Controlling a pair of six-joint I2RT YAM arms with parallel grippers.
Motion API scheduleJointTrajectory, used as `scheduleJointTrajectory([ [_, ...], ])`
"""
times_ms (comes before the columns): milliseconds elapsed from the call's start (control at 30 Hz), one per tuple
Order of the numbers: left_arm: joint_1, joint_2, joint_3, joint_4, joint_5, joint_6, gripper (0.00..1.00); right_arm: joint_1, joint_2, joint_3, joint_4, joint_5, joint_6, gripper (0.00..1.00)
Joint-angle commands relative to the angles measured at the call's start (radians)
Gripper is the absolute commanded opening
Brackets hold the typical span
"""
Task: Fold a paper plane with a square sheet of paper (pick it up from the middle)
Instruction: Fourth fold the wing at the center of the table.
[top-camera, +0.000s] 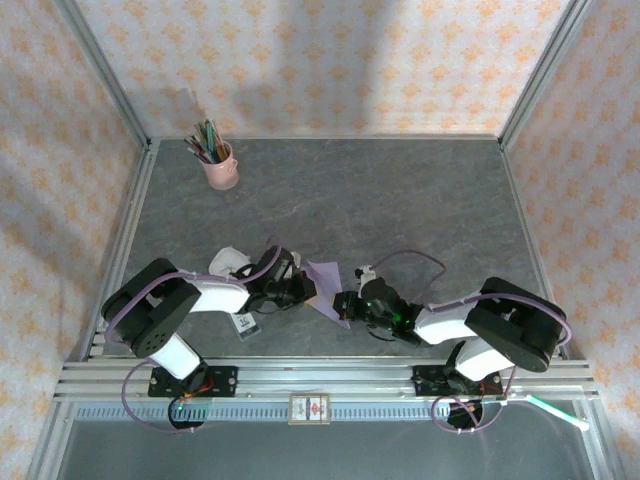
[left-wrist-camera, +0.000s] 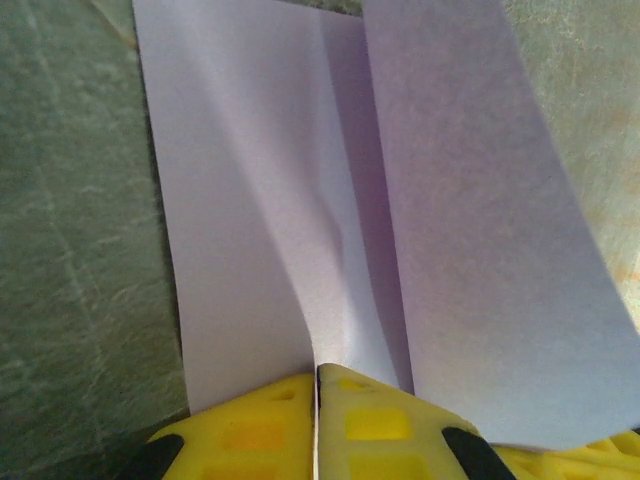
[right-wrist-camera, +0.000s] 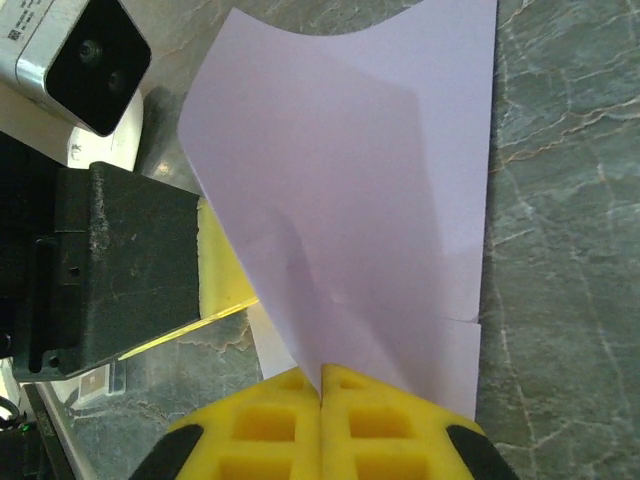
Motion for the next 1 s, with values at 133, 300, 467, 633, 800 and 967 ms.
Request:
scheduleJointTrajectory([
  [133,-0.003,0.031,-0.014,-0.031,-0.043,0.03,0.11,-0.005,0.018,0.029,-0.006,-0.014,-0.009,0.06],
  [300,-0.001,0.023,-0.006,-0.054,-0.05,0.039,0.11,-0.005,0.026,0.019,-0.002,-0.015,0.001,0.06],
  [467,-0.001,-0.003,0.034,-0.132,-0.079,0.081,0.13,-0.005,0.027,0.01,-0.015,-0.008,0.0,0.05],
  [633,0.0,-0.022,0.065,-0.172,-0.09,0.099,0.17,-0.004,0.026,-0.008,0.01,-0.009,0.019,0.04],
  [800,0.005,-0.038,0.081,-0.19,-0.086,0.111,0.23,-0.005,0.03,-0.016,0.029,-0.011,0.029,0.03],
  [967,0.006,-0.074,0.093,-0.203,-0.085,0.116,0.27,-0.005,0.053,-0.032,0.073,-0.023,0.05,0.02],
])
